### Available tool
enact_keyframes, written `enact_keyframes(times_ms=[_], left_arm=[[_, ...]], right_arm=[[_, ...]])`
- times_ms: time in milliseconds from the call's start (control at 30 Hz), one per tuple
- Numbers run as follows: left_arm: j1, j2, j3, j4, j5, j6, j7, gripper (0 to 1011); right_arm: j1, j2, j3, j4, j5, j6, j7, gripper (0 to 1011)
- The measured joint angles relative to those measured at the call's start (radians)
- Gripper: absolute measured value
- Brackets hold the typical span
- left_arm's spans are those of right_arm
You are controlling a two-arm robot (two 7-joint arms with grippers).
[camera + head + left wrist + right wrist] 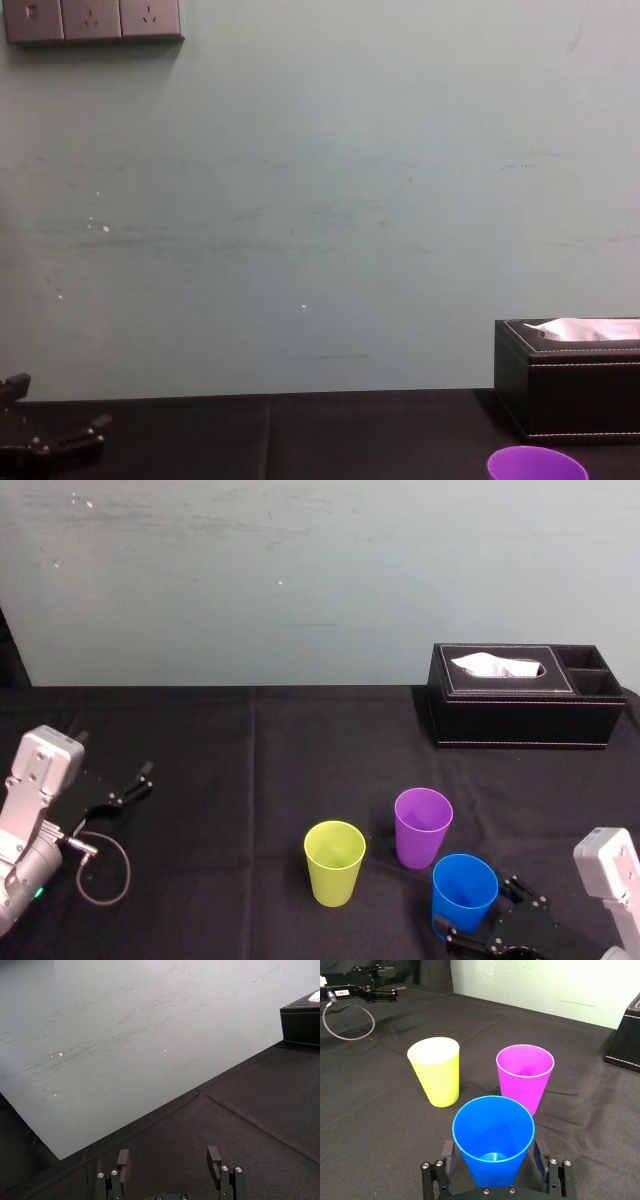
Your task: Stack the three plastic cups sequentially using one hand.
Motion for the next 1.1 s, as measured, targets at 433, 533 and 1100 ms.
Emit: enact_keyframes(times_ms=[433,533,1100], left_arm=[[0.000,0.000,0.000,0.000,0.000,0.000,0.000,1000],[0.000,0.000,0.000,0.000,0.000,0.000,0.000,1000],[0.000,0.000,0.000,0.000,0.000,0.000,0.000,1000]], right_arm=[[0.020,-0.025,-0.011,0.017,-0.010,-0.001,-0.008,1000],[0.020,-0.025,-0.010,0.017,-0.010,-0.001,-0.008,1000],[0.018,-0.022,-0.008,0.014,-0.010,-0.002,-0.008,789]])
